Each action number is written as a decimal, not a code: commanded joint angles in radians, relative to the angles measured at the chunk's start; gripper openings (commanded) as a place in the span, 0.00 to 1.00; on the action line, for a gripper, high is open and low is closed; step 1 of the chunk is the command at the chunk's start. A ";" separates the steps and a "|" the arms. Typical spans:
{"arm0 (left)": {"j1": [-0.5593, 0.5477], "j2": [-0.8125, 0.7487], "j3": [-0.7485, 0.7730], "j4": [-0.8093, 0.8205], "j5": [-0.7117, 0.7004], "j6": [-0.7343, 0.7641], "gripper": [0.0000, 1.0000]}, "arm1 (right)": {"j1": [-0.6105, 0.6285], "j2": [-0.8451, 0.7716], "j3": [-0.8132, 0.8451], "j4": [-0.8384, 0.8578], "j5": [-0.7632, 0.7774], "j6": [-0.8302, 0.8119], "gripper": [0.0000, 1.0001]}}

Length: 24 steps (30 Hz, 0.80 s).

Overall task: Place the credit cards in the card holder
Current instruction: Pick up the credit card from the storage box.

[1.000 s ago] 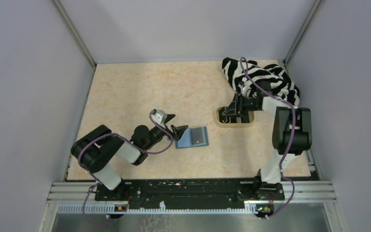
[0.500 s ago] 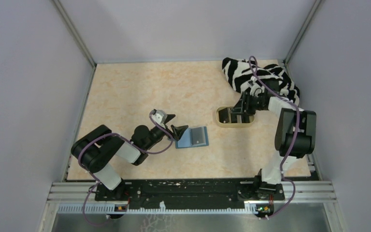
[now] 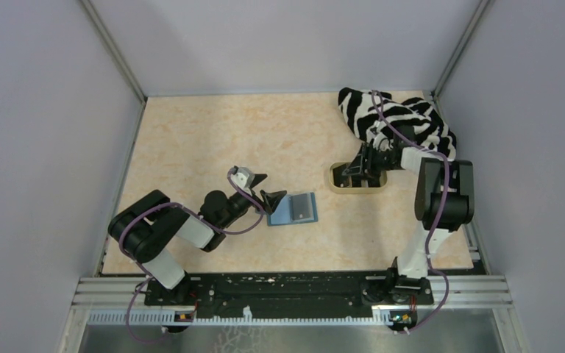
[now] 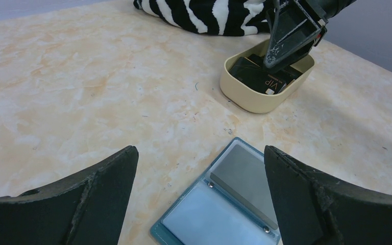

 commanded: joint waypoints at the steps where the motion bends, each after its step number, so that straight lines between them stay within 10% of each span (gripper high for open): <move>1: 0.003 0.010 -0.006 0.062 -0.007 -0.013 0.99 | 0.019 0.024 0.013 0.051 -0.040 0.044 0.47; 24: 0.003 0.013 -0.003 0.062 -0.007 -0.013 0.99 | 0.077 0.073 0.036 0.024 0.003 0.043 0.47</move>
